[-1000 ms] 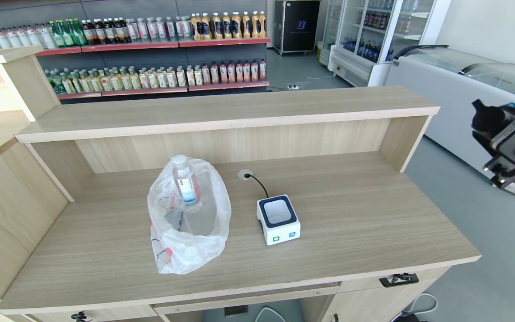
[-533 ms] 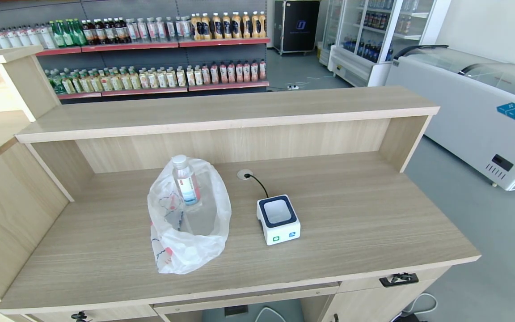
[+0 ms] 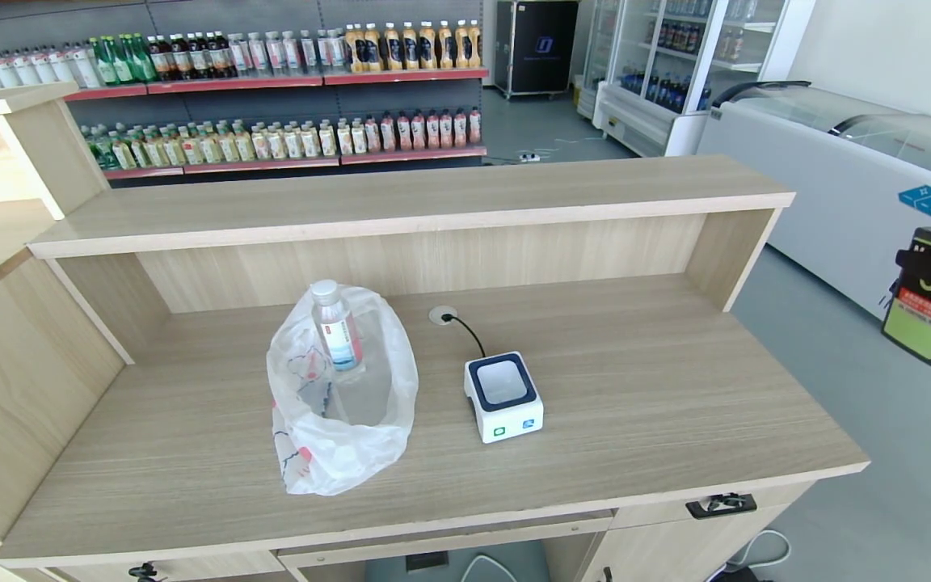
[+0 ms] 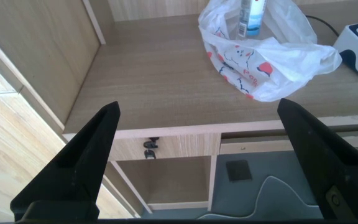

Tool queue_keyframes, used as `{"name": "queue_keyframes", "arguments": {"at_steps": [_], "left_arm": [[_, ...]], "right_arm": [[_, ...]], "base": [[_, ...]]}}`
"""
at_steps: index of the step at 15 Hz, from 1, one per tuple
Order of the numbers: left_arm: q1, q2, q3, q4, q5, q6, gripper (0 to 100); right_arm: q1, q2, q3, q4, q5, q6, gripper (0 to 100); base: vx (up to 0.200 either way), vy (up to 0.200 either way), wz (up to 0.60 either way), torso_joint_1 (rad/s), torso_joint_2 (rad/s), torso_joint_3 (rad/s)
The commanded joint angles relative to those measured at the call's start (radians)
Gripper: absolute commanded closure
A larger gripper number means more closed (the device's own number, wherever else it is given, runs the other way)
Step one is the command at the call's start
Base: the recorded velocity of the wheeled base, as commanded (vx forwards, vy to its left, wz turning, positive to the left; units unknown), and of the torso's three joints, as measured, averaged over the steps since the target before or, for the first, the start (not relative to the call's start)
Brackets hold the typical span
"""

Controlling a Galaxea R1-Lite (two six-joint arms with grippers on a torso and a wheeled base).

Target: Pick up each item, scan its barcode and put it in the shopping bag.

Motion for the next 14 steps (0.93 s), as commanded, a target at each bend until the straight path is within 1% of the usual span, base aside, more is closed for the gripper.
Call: {"name": "queue_keyframes", "arguments": {"at_steps": [1,2,4,7,8,10,11,12,14], "left_arm": [[-0.002,0.000,0.000,0.000,0.000,0.000,0],[0.000,0.000,0.000,0.000,0.000,0.000,0],[0.000,0.000,0.000,0.000,0.000,0.000,0],[0.000,0.000,0.000,0.000,0.000,0.000,0],[0.000,0.000,0.000,0.000,0.000,0.000,0],[0.000,0.000,0.000,0.000,0.000,0.000,0],[0.000,0.000,0.000,0.000,0.000,0.000,0],[0.000,0.000,0.000,0.000,0.000,0.000,0],[0.000,0.000,0.000,0.000,0.000,0.000,0]], "right_arm": [[0.006,-0.004,0.000,-0.004,0.057,0.030,100],[0.015,-0.001,-0.003,-0.007,0.100,0.073,100],[0.024,0.002,-0.006,-0.007,0.107,0.089,100],[0.066,0.023,-0.033,-0.001,0.126,0.216,100],[0.077,0.025,-0.033,-0.007,0.167,0.279,100],[0.084,0.025,-0.038,-0.008,0.295,0.432,100],[0.072,0.039,-0.035,-0.008,0.376,0.518,100],[0.046,0.049,-0.029,-0.008,0.443,0.540,100],[-0.009,0.071,-0.009,-0.013,0.589,0.540,100]], "base": [[0.000,0.000,0.60,0.007,0.01,0.002],[0.000,0.000,0.60,0.002,0.00,0.007],[0.000,0.000,0.60,0.002,0.00,0.007],[0.000,0.000,0.60,0.005,0.01,-0.001],[0.000,0.000,0.60,-0.012,0.00,0.007],[0.000,0.000,0.00,0.000,0.00,0.000],[0.000,0.000,0.00,0.000,0.00,0.000],[0.000,0.000,0.00,0.000,0.00,0.000],[0.000,0.000,0.00,0.000,0.00,0.000]]}}
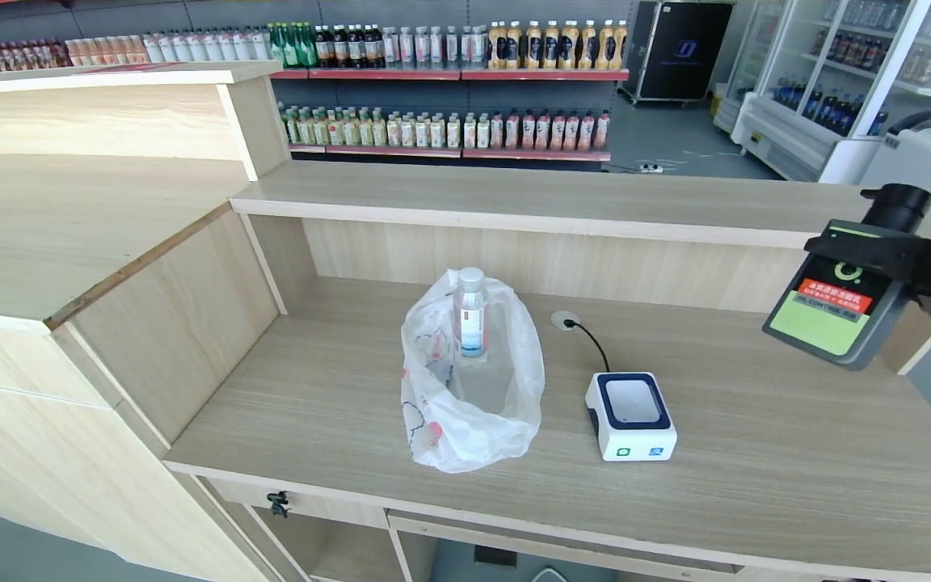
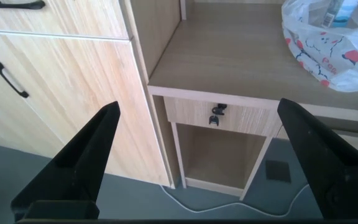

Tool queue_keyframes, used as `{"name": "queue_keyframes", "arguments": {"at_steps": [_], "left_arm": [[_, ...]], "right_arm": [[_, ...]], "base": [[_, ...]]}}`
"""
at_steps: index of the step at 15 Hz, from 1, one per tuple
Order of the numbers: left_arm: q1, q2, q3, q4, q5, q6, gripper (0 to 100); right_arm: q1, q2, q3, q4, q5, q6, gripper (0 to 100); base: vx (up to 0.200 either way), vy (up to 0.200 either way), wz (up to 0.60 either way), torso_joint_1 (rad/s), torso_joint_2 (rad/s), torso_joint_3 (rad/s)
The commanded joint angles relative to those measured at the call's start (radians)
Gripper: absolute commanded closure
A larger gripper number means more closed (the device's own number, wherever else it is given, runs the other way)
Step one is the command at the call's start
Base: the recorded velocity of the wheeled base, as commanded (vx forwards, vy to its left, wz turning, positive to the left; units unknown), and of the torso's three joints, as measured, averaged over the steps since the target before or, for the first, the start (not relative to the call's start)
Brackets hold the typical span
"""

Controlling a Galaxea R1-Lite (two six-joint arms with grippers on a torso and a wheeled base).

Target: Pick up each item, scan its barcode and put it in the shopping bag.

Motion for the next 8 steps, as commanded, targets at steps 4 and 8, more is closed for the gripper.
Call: {"name": "queue_keyframes", "arguments": {"at_steps": [4,8], "left_arm": [[0.001,0.000,0.000,0.000,0.000,0.000,0],[0.001,0.000,0.000,0.000,0.000,0.000,0]], "right_arm": [[-0.157,0.130,0.080,-0.140,0.302,-0.008,100],[-0.254,0.260,0.083,-0.178,0.478,-0.111,100]], "base": [[0.000,0.000,0.00,0.000,0.00,0.000],[0.000,0.000,0.00,0.000,0.00,0.000]]}}
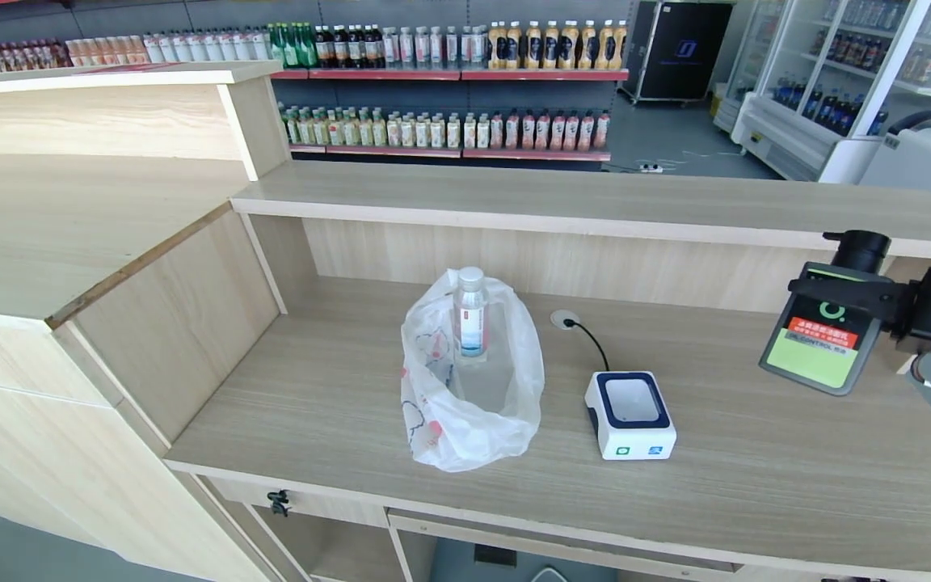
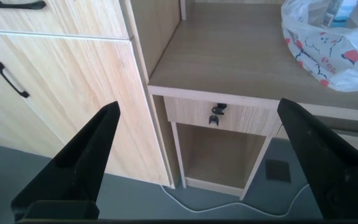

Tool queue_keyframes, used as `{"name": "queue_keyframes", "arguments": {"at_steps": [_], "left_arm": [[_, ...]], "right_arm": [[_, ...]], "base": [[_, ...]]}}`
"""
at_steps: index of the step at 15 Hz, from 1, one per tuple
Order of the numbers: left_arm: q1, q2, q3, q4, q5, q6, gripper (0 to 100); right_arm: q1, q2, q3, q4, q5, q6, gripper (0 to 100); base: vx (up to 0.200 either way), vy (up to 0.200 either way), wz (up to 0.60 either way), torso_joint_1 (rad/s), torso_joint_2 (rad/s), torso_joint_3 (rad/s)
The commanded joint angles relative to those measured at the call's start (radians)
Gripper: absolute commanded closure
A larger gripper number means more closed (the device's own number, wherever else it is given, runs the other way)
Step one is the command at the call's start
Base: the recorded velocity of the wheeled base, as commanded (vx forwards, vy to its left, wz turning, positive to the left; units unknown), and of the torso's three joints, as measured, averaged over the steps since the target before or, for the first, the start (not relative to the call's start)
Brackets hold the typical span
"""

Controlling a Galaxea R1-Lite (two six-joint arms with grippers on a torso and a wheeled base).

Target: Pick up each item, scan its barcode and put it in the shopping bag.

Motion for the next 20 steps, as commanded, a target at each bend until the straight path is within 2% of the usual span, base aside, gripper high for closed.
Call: {"name": "queue_keyframes", "arguments": {"at_steps": [1,5,9,15,20], "left_arm": [[-0.001,0.000,0.000,0.000,0.000,0.000,0],[-0.001,0.000,0.000,0.000,0.000,0.000,0],[0.001,0.000,0.000,0.000,0.000,0.000,0],[0.001,0.000,0.000,0.000,0.000,0.000,0],[0.001,0.000,0.000,0.000,0.000,0.000,0]], "right_arm": [[-0.039,0.102,0.004,0.001,0.046,-0.034,100],[-0.042,0.183,0.000,-0.005,0.120,-0.057,100],[-0.036,0.291,-0.030,-0.008,0.123,-0.193,100],[-0.022,0.422,-0.080,-0.159,0.120,-0.205,100],[0.025,0.433,-0.077,-0.160,0.121,-0.205,100]], "base": [[0.000,0.000,0.00,0.000,0.00,0.000],[0.000,0.000,0.00,0.000,0.00,0.000],[0.000,0.000,0.00,0.000,0.00,0.000],[0.000,0.000,0.00,0.000,0.00,0.000],[0.000,0.000,0.00,0.000,0.00,0.000]]}}
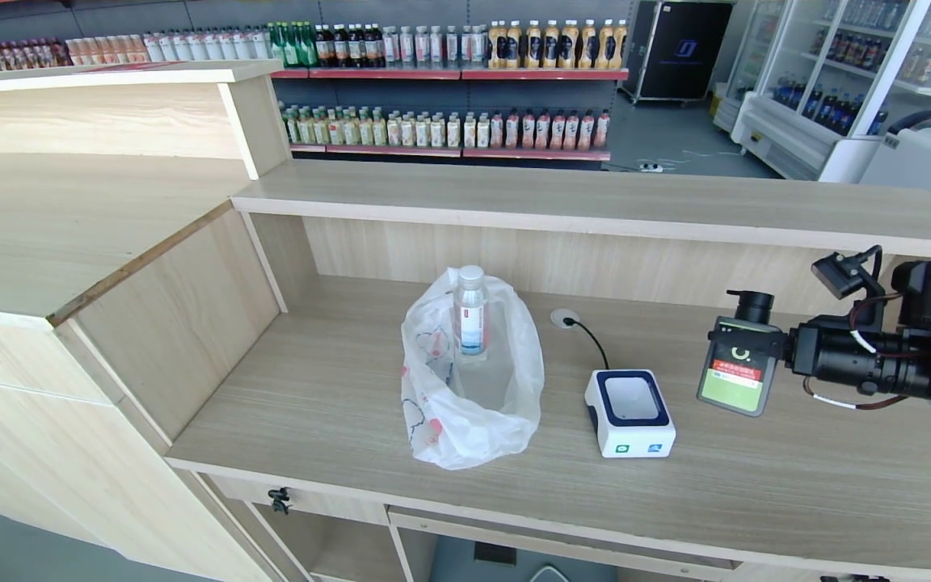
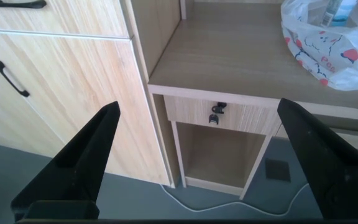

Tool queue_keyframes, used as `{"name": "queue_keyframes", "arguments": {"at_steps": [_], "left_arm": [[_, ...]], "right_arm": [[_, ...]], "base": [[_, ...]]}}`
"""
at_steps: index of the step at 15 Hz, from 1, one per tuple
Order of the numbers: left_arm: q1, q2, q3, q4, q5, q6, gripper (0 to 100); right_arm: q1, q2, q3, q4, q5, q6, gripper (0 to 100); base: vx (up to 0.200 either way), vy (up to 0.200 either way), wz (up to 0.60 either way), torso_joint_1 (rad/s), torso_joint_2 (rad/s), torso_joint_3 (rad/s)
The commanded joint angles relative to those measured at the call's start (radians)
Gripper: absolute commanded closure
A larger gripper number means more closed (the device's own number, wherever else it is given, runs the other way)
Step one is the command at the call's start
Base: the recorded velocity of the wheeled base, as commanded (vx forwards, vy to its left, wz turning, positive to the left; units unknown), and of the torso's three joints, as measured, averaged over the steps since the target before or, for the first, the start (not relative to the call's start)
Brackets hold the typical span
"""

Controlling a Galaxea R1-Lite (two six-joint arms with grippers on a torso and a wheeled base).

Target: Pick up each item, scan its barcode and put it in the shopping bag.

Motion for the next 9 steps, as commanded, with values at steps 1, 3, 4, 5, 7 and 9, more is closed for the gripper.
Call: {"name": "queue_keyframes", "arguments": {"at_steps": [1,3,4,5,7,9], "left_arm": [[0.001,0.000,0.000,0.000,0.000,0.000,0],[0.001,0.000,0.000,0.000,0.000,0.000,0],[0.001,0.000,0.000,0.000,0.000,0.000,0],[0.001,0.000,0.000,0.000,0.000,0.000,0],[0.001,0.000,0.000,0.000,0.000,0.000,0],[0.001,0.000,0.000,0.000,0.000,0.000,0]], "right_arm": [[0.015,0.011,-0.004,-0.001,0.001,0.000,100],[0.032,0.028,-0.029,-0.001,0.000,0.011,100],[0.040,0.036,-0.027,-0.002,0.000,0.009,100],[0.054,0.039,-0.030,-0.004,0.000,0.009,100],[0.070,0.057,-0.035,-0.025,0.000,0.011,100],[0.078,0.071,-0.052,-0.030,0.000,0.016,100]], "base": [[0.000,0.000,0.00,0.000,0.00,0.000],[0.000,0.000,0.00,0.000,0.00,0.000],[0.000,0.000,0.00,0.000,0.00,0.000],[0.000,0.000,0.00,0.000,0.00,0.000],[0.000,0.000,0.00,0.000,0.00,0.000],[0.000,0.000,0.00,0.000,0.00,0.000]]}}
